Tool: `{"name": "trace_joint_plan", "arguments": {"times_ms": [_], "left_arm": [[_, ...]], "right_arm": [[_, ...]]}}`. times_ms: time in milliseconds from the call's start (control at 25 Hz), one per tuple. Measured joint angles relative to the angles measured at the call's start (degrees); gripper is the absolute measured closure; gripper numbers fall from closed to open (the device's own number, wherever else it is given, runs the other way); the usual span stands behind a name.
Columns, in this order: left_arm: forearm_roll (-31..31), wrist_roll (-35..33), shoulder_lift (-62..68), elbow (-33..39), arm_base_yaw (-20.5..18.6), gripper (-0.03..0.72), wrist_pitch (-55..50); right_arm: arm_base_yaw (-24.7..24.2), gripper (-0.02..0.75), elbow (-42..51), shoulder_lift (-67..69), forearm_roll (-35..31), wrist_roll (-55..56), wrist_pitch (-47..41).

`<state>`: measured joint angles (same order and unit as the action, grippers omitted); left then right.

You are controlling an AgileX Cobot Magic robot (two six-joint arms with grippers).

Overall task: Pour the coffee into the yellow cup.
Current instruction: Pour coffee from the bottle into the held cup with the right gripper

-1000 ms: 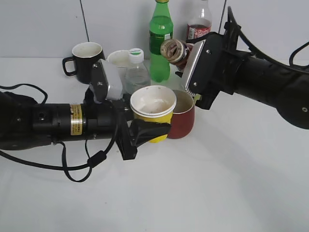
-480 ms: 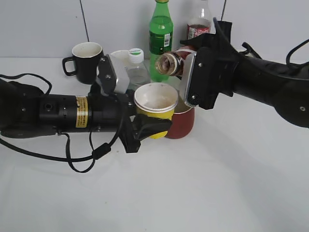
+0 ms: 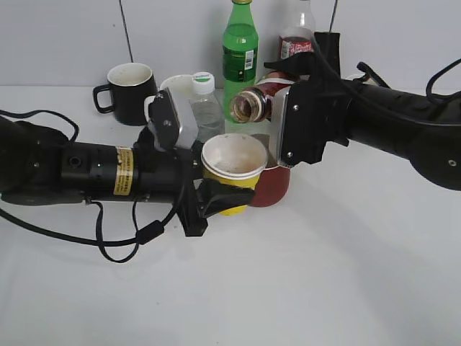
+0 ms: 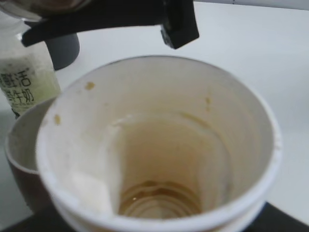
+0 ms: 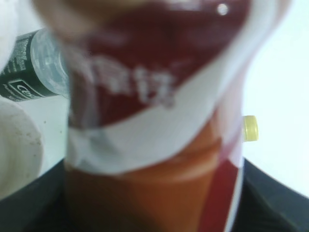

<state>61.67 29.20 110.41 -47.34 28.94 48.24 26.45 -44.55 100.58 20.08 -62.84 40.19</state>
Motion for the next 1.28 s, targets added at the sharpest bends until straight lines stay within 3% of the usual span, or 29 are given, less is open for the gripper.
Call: {"name": "trace_joint_plan", "arguments": {"times_ms": [1280], "left_arm": [[4.48, 0.14, 0.00, 0.06, 0.00, 0.304, 3.97]], "right_arm": [[0.00, 0.237, 0.00, 0.00, 0.11, -10.89, 0.76]]}}
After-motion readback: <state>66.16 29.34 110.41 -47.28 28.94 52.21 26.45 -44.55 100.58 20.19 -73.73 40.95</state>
